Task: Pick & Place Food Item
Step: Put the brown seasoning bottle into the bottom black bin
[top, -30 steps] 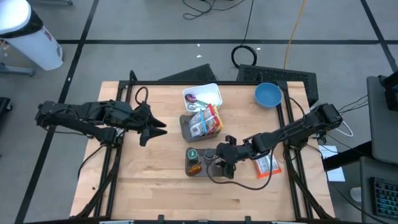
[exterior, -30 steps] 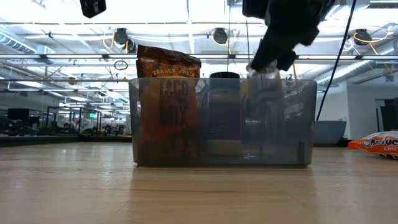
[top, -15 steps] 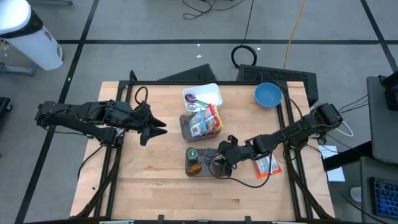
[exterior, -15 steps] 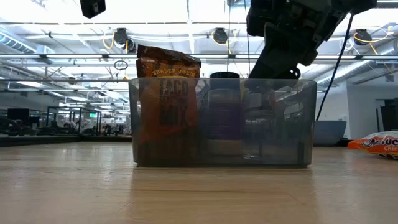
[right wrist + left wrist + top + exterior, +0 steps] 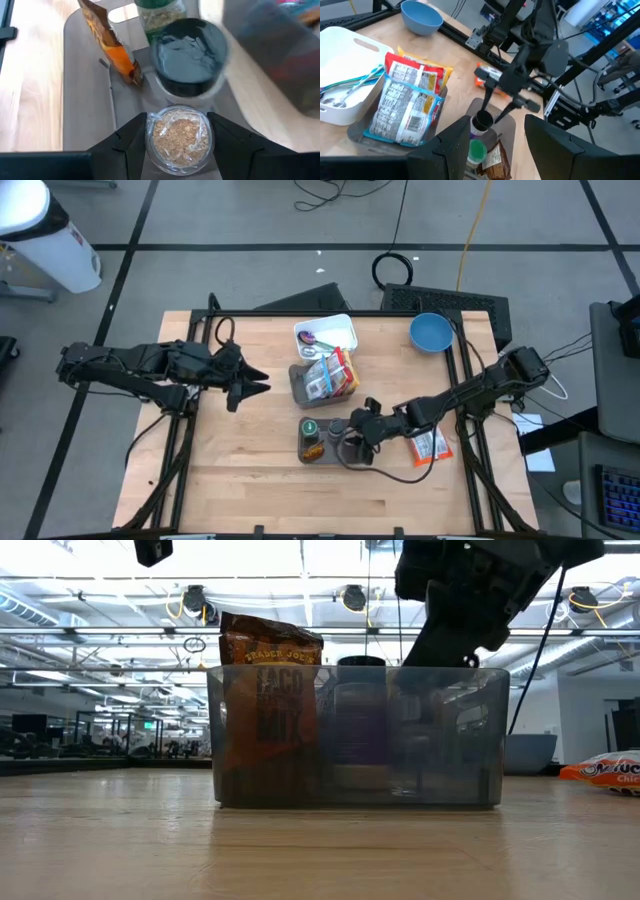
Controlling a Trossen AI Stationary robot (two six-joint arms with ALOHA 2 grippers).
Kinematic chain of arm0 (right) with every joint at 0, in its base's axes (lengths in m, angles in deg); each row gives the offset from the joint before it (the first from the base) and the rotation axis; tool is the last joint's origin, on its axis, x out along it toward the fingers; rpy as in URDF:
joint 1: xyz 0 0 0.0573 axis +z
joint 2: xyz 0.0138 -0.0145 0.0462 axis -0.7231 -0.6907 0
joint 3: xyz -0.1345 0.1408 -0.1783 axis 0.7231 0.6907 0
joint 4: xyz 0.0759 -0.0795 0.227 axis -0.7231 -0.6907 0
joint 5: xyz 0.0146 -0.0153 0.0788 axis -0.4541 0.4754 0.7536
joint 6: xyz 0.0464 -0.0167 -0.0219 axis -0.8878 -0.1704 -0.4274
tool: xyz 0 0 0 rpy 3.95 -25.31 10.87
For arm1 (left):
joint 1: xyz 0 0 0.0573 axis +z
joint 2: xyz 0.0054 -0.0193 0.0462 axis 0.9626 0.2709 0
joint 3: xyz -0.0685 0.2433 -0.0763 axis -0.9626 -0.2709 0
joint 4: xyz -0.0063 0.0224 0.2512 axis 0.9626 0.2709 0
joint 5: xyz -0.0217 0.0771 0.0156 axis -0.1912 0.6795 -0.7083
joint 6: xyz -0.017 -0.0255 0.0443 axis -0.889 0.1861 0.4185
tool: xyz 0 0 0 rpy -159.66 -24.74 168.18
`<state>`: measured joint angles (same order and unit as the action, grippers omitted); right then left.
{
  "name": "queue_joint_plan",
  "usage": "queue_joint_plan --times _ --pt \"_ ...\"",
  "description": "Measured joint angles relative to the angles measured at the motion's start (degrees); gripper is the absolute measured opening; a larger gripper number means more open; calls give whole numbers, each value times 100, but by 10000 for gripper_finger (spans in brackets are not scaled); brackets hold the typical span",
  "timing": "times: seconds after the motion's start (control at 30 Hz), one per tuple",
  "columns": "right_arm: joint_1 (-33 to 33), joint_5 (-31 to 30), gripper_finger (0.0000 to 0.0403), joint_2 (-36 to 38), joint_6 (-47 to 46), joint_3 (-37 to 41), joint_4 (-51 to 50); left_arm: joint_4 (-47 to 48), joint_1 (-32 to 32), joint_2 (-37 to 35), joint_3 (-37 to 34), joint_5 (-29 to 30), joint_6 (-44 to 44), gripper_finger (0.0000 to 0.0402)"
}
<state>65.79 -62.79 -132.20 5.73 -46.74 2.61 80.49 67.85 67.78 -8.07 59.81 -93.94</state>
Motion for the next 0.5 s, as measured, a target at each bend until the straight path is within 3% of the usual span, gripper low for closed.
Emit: queue_joint_plan --times 0.23,0.5 --pt "5 159 174 -488 -71 -13 454 -21 -2 0 0 46 -136 198" --pt "23 134 174 -493 98 -9 427 -21 -2 0 0 46 -238 198"
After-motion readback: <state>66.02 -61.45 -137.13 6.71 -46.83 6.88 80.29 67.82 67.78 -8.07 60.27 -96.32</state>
